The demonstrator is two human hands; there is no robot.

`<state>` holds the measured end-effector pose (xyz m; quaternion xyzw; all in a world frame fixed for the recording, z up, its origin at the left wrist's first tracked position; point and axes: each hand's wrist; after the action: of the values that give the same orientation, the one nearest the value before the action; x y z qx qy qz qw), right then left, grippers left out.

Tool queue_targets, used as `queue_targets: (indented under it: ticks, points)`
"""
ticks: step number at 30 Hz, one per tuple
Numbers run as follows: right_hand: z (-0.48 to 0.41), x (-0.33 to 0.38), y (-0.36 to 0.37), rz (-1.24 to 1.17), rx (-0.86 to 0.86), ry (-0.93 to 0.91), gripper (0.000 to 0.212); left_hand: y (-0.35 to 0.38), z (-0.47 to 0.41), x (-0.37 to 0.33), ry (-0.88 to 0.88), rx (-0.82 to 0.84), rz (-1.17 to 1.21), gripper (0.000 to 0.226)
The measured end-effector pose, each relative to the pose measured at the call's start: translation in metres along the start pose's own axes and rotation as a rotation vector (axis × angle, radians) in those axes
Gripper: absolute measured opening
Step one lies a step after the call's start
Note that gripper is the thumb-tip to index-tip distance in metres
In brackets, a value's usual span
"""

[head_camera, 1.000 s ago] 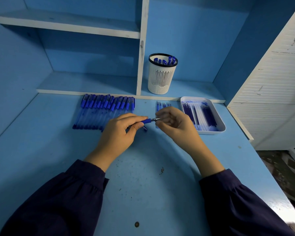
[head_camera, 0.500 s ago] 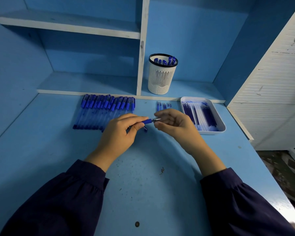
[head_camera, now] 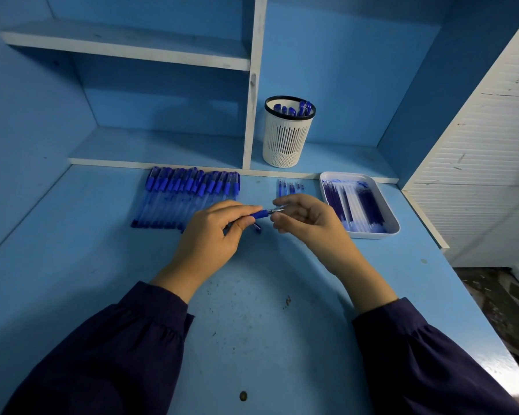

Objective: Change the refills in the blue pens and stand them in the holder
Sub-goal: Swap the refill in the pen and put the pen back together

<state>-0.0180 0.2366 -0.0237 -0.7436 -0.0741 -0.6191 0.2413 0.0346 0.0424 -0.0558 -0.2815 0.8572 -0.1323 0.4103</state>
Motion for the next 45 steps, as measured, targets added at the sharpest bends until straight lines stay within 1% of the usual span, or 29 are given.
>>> queue_targets:
  ticks: [4, 8, 12, 15, 19, 23, 26, 30, 33, 35, 37, 38, 40, 42, 45]
  points:
    - [0.001, 0.000, 0.001, 0.009, -0.004, -0.027, 0.011, 0.000, 0.000, 0.000, -0.004, -0.001, 0.009, 0.024]
    - [0.000, 0.001, 0.000, -0.029, -0.003, -0.016, 0.015, 0.000, 0.000, 0.001, -0.002, 0.000, 0.012, 0.024]
    - [0.000, 0.000, 0.001, 0.013, -0.005, -0.025, 0.012, 0.000, 0.000, 0.000, -0.005, -0.005, 0.018, 0.024]
    - [0.000, 0.000, 0.001, -0.009, -0.003, -0.034, 0.017, 0.000, -0.001, -0.001, 0.003, -0.005, 0.005, 0.024]
    - [0.001, 0.001, 0.001, 0.038, -0.001, -0.059, 0.013, 0.001, 0.000, 0.001, 0.003, 0.005, -0.001, 0.023]
    - [0.001, 0.003, 0.002, 0.036, -0.009, -0.066, 0.014, 0.000, 0.000, 0.001, 0.001, 0.000, 0.008, 0.024]
    - [0.002, 0.003, 0.003, 0.110, -0.053, -0.094, 0.011, 0.000, 0.000, 0.000, -0.002, -0.008, 0.028, 0.023]
    - [0.002, 0.000, 0.009, 0.242, -0.131, -0.111, 0.021, -0.001, -0.001, -0.003, 0.024, -0.033, 0.023, 0.022]
    - [0.000, -0.003, 0.013, 0.282, -0.159, -0.122, 0.023, -0.001, -0.001, -0.003, 0.036, -0.037, 0.001, 0.023]
    - [0.000, -0.001, 0.015, 0.256, -0.173, -0.103, 0.019, -0.002, -0.001, -0.003, 0.030, -0.038, -0.005, 0.023]
    - [0.000, 0.003, 0.015, 0.179, -0.159, -0.057, 0.009, -0.004, 0.000, -0.001, 0.017, -0.041, -0.014, 0.022]
    - [0.001, 0.005, 0.016, 0.127, -0.148, -0.025, 0.007, -0.005, 0.001, -0.001, 0.009, -0.042, -0.018, 0.023]
    - [0.000, 0.005, 0.017, 0.056, -0.129, 0.039, 0.013, -0.008, 0.002, 0.000, -0.010, -0.055, -0.020, 0.023]
    - [-0.001, 0.001, 0.019, 0.099, -0.125, 0.069, 0.017, -0.011, 0.002, -0.001, -0.026, -0.088, -0.026, 0.022]
    - [-0.002, -0.006, 0.024, 0.273, -0.119, 0.050, 0.022, -0.016, 0.002, 0.000, -0.047, -0.122, -0.058, 0.022]
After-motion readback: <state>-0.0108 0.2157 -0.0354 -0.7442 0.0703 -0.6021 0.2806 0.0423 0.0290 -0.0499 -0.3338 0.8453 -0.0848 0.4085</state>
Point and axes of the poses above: each hand's wrist, its own z-axis away from the middle knuckle, its own y-axis out of the palm, x = y × z, and after that the axes turned 8 degrees about z, right-handed
